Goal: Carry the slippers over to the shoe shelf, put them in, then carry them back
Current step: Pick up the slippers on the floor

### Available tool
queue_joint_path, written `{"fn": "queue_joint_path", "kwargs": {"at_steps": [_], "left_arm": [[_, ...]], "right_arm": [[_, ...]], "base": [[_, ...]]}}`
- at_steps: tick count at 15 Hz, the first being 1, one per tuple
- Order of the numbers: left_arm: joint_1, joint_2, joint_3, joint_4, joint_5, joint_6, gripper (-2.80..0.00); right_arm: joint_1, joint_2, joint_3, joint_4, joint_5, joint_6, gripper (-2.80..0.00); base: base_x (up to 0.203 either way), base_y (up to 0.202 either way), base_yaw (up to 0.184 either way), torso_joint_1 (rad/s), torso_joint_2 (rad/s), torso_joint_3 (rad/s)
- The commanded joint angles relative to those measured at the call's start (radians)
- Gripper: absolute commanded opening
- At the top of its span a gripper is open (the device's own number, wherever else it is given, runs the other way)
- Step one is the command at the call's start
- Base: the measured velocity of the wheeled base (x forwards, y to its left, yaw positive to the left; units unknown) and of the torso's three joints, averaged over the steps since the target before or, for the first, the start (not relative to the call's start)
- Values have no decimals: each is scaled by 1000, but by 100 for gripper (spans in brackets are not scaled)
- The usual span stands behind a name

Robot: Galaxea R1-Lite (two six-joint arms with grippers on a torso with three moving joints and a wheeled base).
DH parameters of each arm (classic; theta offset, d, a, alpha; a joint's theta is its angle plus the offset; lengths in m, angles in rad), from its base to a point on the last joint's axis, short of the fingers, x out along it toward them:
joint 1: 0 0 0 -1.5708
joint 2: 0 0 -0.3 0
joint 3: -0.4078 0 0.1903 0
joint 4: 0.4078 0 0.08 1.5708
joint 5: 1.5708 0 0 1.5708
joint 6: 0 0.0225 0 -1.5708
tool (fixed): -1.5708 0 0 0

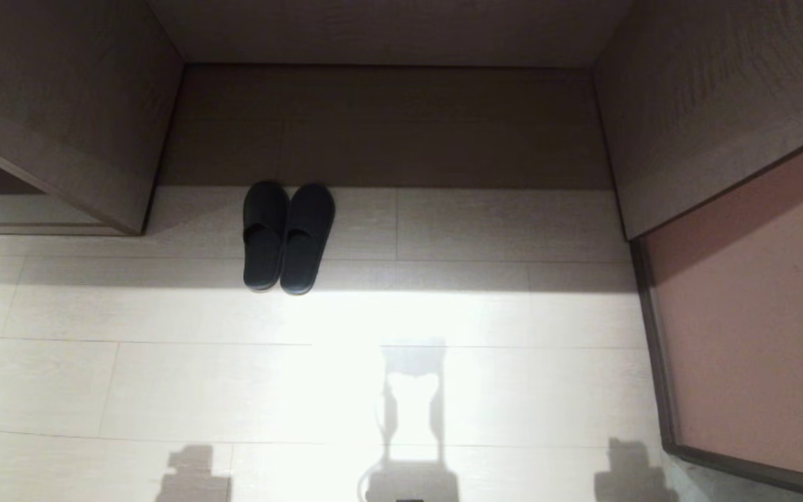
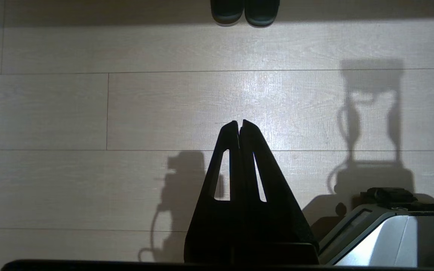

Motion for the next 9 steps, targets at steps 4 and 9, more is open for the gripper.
{"fn": "queue_joint_path", "kwargs": {"at_steps": [4,9], "left_arm": [[0,1,0,0,0,0,-280],[0,1,0,0,0,0,-280]], "right_arm": [[0,0,0,0,0,-1,-280],[0,-1,0,0,1,-1,-280]], "base": [[0,0,0,3,2,-197],[0,0,0,2,1,-196]]}}
